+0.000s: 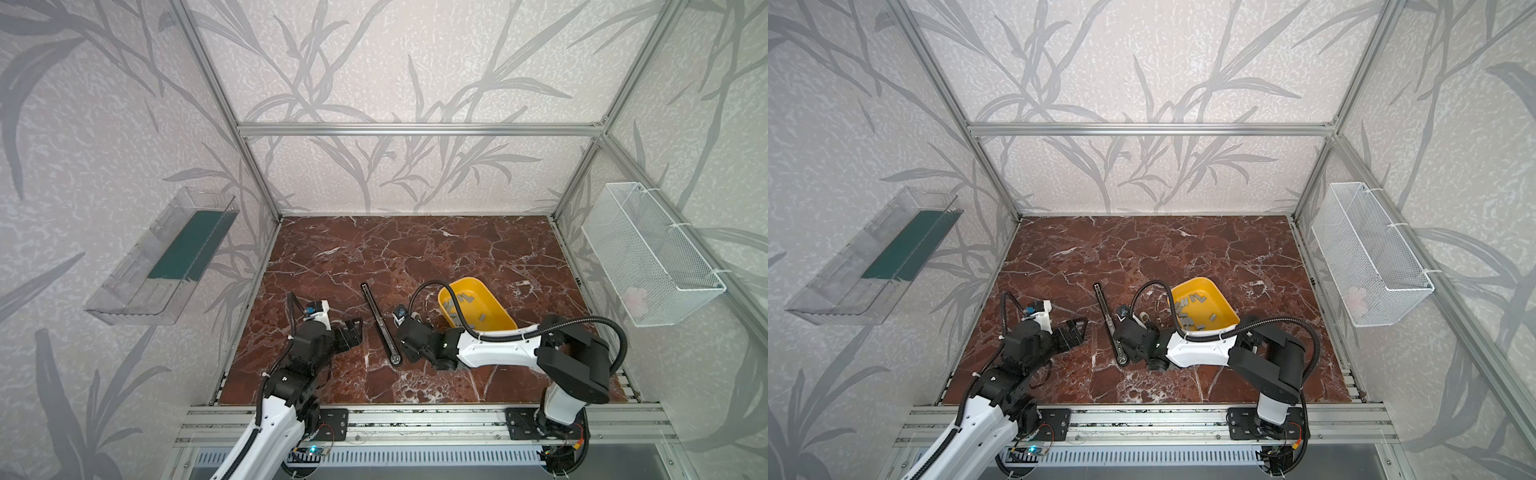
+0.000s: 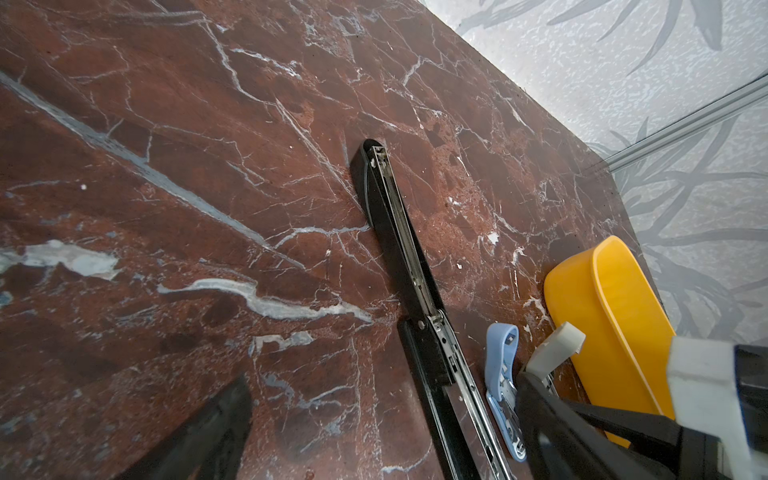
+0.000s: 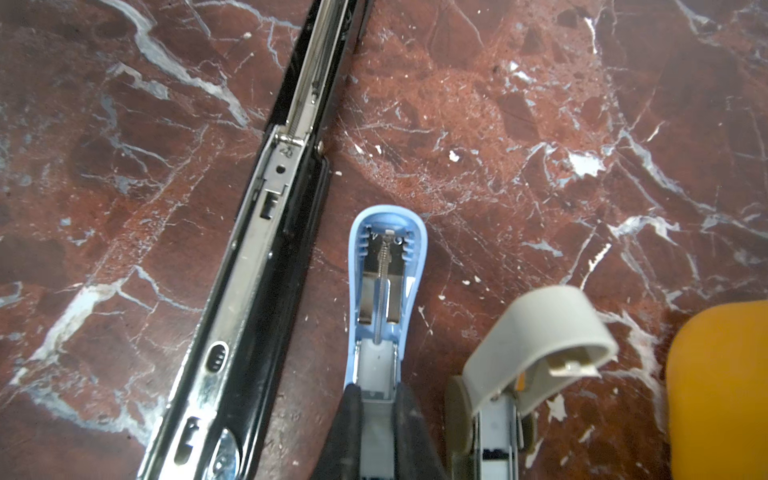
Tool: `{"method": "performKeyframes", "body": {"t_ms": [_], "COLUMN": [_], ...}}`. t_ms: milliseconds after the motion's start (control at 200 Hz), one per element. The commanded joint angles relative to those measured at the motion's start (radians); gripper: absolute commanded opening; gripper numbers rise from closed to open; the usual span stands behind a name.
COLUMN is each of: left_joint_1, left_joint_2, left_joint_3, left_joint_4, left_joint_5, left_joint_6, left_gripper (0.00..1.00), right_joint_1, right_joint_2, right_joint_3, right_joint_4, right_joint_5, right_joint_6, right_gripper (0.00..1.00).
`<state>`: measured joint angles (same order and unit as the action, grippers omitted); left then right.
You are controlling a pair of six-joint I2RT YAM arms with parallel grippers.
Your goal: Load the staples into the stapler
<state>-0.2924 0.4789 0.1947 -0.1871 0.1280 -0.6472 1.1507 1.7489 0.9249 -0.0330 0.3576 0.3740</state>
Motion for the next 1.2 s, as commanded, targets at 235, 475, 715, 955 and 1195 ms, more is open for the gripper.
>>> {"method": "performKeyframes", "body": {"t_ms": [235, 475, 715, 955, 1195], "left_joint_1": [-0.001, -0.001, -0.001, -0.001, -0.001], "left_joint_2": [-0.009, -0.008, -0.011, -0.012, -0.011], "left_joint_3": [0.003, 0.003, 0.003, 0.002, 0.003], "left_joint_4": [0.011, 0.011, 0.007, 0.006, 0.008], "left_joint_5": [-0.010, -0.011, -0.014, -0.013, -0.014], "left_joint_6": [-0.003, -0.003, -0.003, -0.005, -0.005], "left_gripper": [0.99, 0.99, 0.99, 0.99, 0.99], "right_joint_1": [-0.005, -0.005, -0.005, -0.003, -0.003], "right_joint_2": [0.022, 0.016, -0.018, -0.037, -0.084], "right_joint_3": [0.034, 0.032, 0.006, 0.003, -0.007], "right_joint_4": [-0.024, -0.068, -0.068, -0.048, -0.023], "right_joint_5": [0.003, -0.009, 0.002, 0.013, -0.001], "right_joint_6": [0.021, 0.058, 0.076, 0.047, 0.056], "right_gripper": [0.08, 0.07, 0.06, 0.06, 0.06]}}
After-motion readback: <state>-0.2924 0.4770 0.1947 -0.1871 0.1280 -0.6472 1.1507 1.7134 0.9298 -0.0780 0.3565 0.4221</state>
